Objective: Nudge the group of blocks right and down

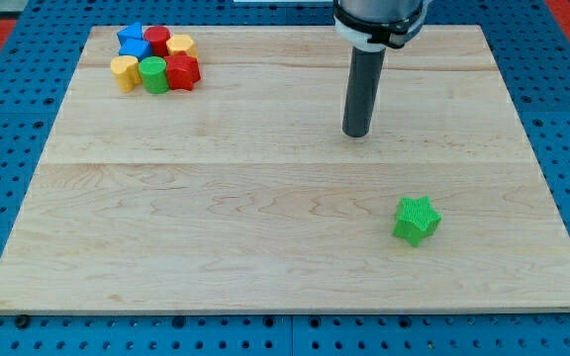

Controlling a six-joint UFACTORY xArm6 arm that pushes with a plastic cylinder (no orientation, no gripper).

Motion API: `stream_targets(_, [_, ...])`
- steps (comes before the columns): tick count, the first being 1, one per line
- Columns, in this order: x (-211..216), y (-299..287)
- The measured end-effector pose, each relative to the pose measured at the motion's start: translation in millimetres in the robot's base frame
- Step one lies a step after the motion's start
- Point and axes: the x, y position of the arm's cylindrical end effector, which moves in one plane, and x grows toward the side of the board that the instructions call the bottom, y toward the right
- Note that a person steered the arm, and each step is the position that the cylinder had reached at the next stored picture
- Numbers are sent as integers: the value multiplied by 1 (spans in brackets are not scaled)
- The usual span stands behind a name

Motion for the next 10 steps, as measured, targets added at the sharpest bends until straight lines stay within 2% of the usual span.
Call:
stream_targets(1, [-3,-3])
stream_targets(3, [-79,-67])
stream_targets(4, [-96,-118])
stream_targets(8, [-121,-126])
stream_targets(9, [-137,-154])
stream_targets(10, [-178,-203])
